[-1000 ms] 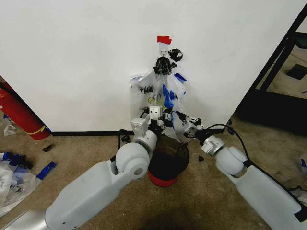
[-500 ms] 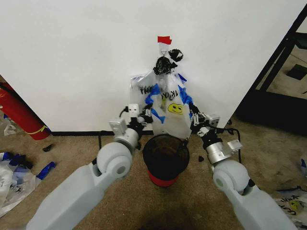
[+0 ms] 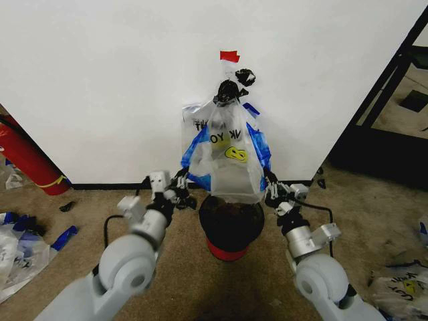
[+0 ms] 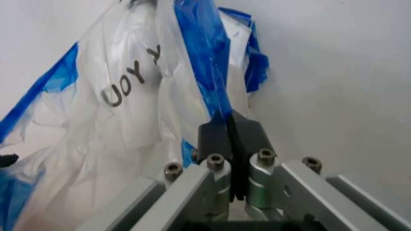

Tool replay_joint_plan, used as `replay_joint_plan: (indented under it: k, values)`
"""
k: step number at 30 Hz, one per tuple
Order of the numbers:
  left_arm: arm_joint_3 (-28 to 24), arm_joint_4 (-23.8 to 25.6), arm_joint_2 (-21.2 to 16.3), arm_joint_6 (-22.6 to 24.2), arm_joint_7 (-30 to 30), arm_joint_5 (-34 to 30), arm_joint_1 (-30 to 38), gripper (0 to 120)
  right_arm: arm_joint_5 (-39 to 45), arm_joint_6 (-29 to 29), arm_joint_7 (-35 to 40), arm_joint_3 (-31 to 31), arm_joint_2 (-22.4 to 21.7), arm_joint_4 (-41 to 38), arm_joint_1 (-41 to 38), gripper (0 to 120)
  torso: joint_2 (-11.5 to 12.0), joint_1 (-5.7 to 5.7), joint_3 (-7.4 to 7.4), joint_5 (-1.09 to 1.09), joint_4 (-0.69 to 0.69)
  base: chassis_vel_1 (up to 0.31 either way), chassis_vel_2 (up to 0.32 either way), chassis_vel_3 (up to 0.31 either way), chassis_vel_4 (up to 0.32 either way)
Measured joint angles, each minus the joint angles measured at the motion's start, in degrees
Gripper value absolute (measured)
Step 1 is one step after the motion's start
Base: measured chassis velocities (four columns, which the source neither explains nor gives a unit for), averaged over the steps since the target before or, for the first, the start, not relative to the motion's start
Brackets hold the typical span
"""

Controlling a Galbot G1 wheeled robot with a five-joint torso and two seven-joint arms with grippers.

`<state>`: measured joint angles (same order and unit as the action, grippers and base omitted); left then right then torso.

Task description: Pick up the garbage bag from the wall and place it over the trash bin.

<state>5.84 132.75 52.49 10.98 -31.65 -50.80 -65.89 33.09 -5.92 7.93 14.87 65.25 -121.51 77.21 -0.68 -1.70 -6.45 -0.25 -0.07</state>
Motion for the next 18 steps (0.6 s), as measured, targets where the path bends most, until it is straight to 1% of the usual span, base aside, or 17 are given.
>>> replay_joint_plan:
  k: [7, 10, 11, 15, 18]
  values:
    - [0.2, 1.0, 0.1, -0.1, 0.0, 0.4, -1.4, 0, -0.6, -0.3, -0.1, 0.3, 0.4, -0.8, 1.6, 0, 0.0, 0.00, 0.00, 0.02, 0.00, 0.000, 0.000, 0.000, 0.000]
    - [0.2, 2.2, 0.4, -0.1, 0.0, 1.0, -2.8, 0, -2.0, -1.2, -0.6, 0.8, 0.8, -2.1, 4.8, 0, 0.0, 0.00, 0.00, 0.02, -0.01, 0.000, 0.000, 0.000, 0.000]
    - [0.2, 2.2, 0.4, -0.1, 0.0, 1.0, -2.8, 0, -2.0, -1.2, -0.6, 0.8, 0.8, -2.1, 4.8, 0, 0.0, 0.00, 0.00, 0.02, -0.01, 0.000, 0.000, 0.000, 0.000]
    - [0.4, 3.9, 0.6, -0.2, 0.0, 2.4, -6.1, 0, -3.4, -3.1, -1.3, 1.7, 1.3, -4.1, 9.3, 0, 0.0, 0.00, 0.00, 0.01, 0.00, 0.000, 0.000, 0.000, 0.000]
    - [0.6, 4.6, 0.6, -0.3, 0.2, 3.2, -7.4, 0, -3.9, -3.8, -1.7, 2.2, 1.5, -5.1, 10.9, 0, 0.0, 0.00, 0.00, 0.01, 0.00, 0.000, 0.000, 0.000, 0.000]
